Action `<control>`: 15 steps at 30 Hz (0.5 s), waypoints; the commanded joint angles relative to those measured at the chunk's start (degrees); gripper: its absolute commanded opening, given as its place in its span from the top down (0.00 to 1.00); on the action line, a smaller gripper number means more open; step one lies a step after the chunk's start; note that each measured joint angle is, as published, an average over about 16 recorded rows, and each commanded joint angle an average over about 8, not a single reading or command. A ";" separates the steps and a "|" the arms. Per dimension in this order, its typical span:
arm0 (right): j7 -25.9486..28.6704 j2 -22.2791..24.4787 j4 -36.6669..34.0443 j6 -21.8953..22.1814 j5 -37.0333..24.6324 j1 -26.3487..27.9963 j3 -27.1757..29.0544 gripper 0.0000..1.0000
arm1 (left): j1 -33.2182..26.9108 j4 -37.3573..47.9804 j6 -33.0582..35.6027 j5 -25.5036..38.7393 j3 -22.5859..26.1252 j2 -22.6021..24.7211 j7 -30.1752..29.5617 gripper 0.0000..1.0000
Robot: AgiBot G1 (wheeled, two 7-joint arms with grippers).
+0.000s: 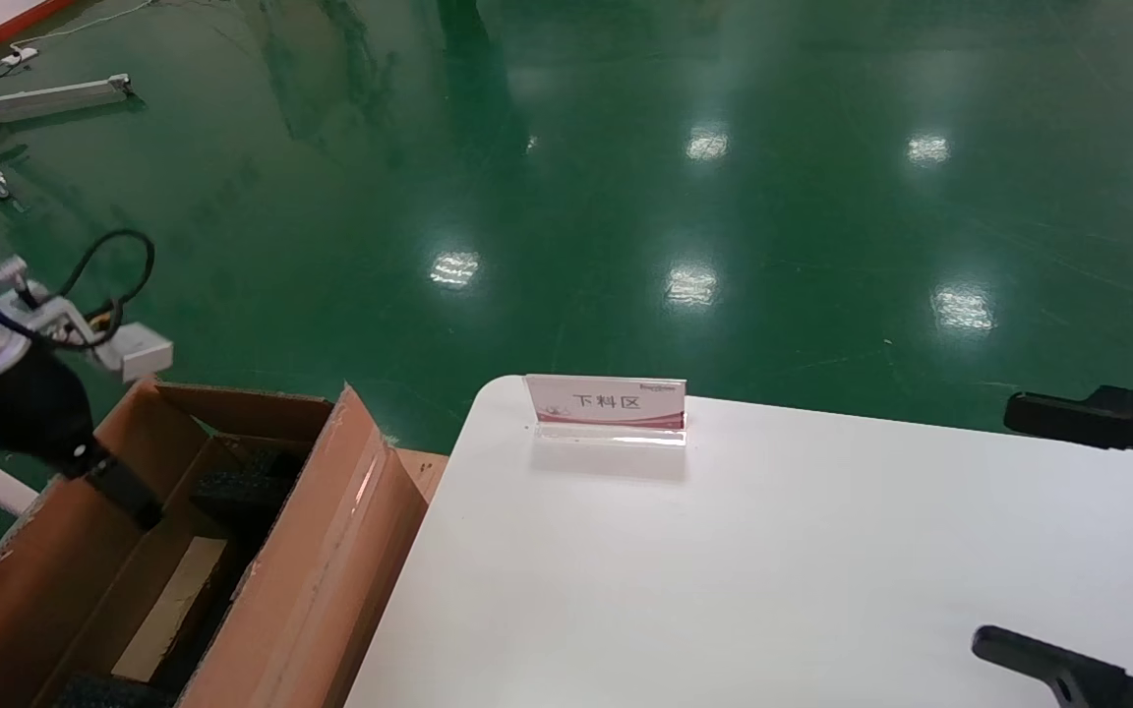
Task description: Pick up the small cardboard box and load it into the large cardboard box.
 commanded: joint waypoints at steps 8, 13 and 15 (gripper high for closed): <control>0.00 0.00 0.00 0.00 0.00 0.00 0.00 0.00 | -9.01 -4.47 4.62 -6.24 -5.31 -6.48 18.57 0.00; 0.00 0.00 0.00 0.00 0.00 0.00 0.00 0.00 | -11.83 -7.91 7.64 -10.62 -8.49 -11.51 27.98 0.00; 0.00 0.00 0.00 0.00 0.00 0.00 0.00 0.00 | -12.41 -9.15 8.71 -12.30 -9.52 -13.27 30.97 0.00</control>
